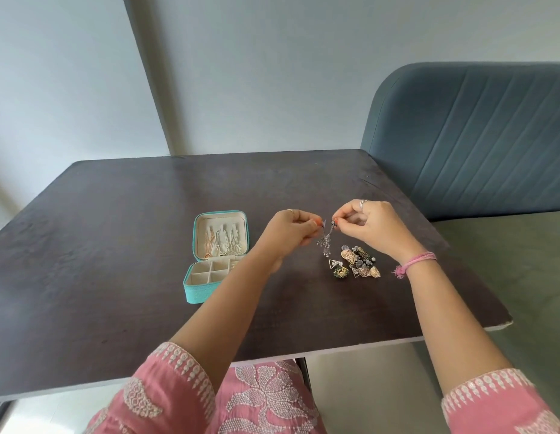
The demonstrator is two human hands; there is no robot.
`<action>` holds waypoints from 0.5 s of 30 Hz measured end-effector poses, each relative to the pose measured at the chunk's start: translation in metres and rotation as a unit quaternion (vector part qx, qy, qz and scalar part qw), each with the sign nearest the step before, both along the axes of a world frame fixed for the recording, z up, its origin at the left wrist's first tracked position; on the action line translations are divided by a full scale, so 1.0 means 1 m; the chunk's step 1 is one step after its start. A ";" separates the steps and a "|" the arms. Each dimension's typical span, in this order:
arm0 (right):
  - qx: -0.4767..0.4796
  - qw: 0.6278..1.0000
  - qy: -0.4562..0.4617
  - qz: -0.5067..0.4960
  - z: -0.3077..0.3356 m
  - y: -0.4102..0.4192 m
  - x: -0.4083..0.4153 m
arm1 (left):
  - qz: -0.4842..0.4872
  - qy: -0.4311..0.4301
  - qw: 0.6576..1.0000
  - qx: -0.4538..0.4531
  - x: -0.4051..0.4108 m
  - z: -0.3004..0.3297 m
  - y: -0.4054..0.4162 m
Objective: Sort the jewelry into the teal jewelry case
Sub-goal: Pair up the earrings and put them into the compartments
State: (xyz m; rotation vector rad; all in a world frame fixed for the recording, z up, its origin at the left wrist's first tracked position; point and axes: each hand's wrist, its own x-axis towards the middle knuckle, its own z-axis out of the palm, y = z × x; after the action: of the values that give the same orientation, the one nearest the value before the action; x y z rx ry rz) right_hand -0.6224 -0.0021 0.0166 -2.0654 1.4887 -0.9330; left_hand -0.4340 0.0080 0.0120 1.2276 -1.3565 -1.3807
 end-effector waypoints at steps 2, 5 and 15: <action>0.003 1.000 0.015 0.007 0.004 0.002 0.002 | 0.004 0.048 0.998 0.037 0.001 0.001 0.001; 0.009 0.999 0.048 0.005 0.012 0.002 0.004 | 0.005 0.111 0.990 0.084 0.002 0.002 0.001; 0.297 0.939 -0.172 -0.031 0.033 -0.004 0.010 | 0.014 0.202 0.972 0.120 0.006 0.004 -0.001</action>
State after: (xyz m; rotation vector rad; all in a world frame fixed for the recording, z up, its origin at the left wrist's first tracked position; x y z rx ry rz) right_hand -0.6122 -0.0060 0.0498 -1.3542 1.4246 -0.7010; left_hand -0.4283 0.0075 0.0159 1.0368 -0.9060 -1.7015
